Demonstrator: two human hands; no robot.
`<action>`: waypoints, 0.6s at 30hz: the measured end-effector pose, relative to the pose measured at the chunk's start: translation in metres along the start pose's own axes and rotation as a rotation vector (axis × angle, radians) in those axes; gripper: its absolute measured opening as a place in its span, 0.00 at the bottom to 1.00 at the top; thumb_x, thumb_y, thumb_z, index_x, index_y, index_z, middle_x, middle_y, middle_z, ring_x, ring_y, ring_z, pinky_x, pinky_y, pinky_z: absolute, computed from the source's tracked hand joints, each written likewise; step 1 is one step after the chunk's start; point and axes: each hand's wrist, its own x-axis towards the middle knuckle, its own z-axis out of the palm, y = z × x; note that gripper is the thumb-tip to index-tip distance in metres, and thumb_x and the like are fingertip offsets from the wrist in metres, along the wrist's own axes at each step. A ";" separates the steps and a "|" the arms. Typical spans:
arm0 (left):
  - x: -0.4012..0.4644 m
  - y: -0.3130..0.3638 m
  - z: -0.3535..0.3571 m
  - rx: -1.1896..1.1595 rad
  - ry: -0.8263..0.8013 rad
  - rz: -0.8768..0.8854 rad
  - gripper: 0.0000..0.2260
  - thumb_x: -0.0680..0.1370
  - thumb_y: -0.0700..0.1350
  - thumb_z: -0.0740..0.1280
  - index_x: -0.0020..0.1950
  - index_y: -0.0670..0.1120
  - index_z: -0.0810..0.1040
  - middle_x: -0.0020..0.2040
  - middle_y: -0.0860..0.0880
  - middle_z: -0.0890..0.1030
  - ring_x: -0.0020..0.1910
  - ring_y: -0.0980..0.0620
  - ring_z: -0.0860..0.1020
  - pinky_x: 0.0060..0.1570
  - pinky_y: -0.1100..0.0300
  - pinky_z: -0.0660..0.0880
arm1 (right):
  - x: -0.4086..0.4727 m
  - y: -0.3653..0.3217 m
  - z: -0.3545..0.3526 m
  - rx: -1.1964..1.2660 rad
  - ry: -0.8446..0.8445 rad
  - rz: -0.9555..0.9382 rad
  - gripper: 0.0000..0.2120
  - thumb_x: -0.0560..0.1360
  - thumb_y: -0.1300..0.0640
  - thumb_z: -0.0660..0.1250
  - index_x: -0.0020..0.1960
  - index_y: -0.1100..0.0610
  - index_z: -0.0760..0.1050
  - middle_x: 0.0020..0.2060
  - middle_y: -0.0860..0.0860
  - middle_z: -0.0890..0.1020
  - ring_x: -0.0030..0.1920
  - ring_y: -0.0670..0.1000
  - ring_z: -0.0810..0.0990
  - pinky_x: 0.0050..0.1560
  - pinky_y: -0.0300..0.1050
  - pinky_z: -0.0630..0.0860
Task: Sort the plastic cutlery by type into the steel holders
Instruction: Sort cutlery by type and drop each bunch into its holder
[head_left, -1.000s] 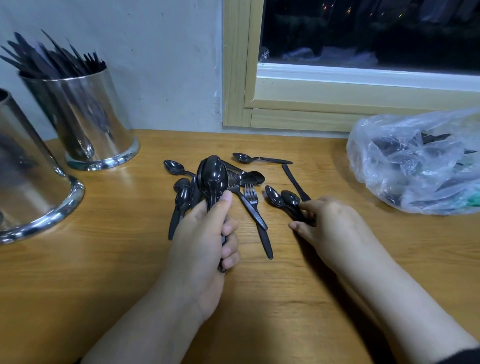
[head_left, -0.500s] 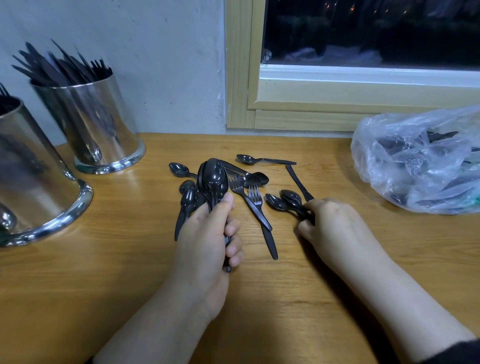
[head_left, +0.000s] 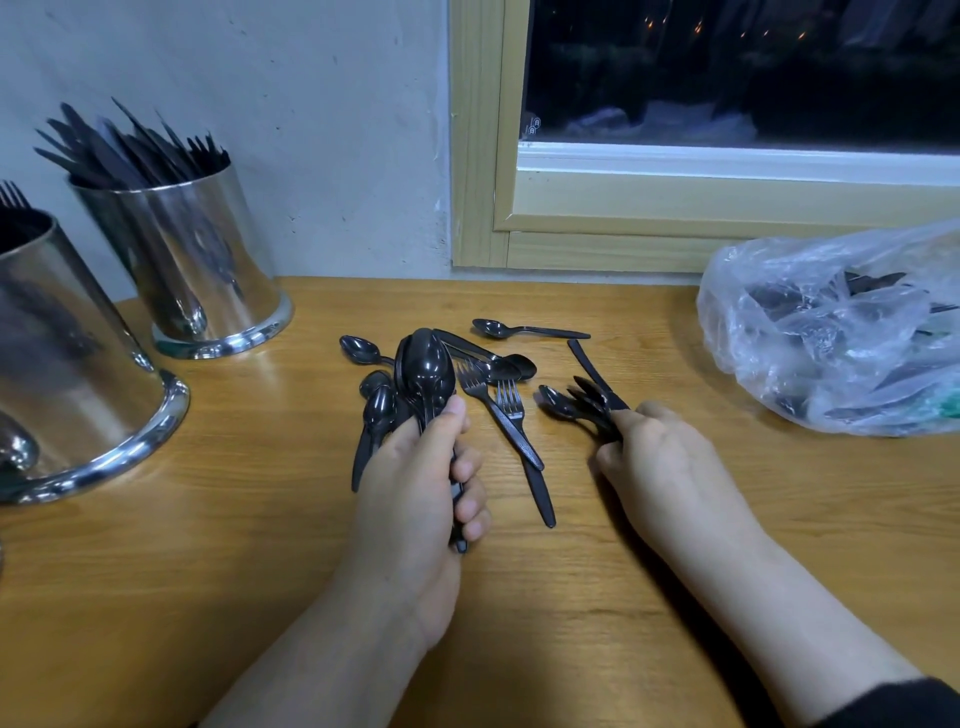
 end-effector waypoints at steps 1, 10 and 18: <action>0.000 0.000 0.000 0.003 -0.004 0.002 0.09 0.82 0.49 0.67 0.47 0.45 0.76 0.30 0.51 0.69 0.24 0.55 0.64 0.21 0.62 0.63 | -0.001 0.001 0.000 0.009 0.013 -0.002 0.07 0.77 0.55 0.65 0.49 0.58 0.77 0.41 0.50 0.71 0.45 0.58 0.75 0.45 0.50 0.71; -0.004 -0.004 0.001 0.039 -0.030 -0.018 0.11 0.80 0.52 0.70 0.45 0.45 0.76 0.32 0.51 0.68 0.26 0.55 0.64 0.25 0.62 0.63 | -0.007 -0.009 -0.001 0.288 0.216 -0.048 0.08 0.76 0.62 0.58 0.49 0.53 0.74 0.38 0.46 0.69 0.39 0.50 0.67 0.40 0.43 0.59; -0.010 -0.004 0.009 0.020 -0.003 0.035 0.13 0.78 0.50 0.73 0.36 0.51 0.74 0.28 0.53 0.70 0.26 0.56 0.67 0.26 0.63 0.64 | -0.041 -0.072 0.009 0.471 0.093 -0.397 0.15 0.79 0.59 0.61 0.46 0.37 0.67 0.41 0.40 0.69 0.41 0.39 0.74 0.40 0.30 0.69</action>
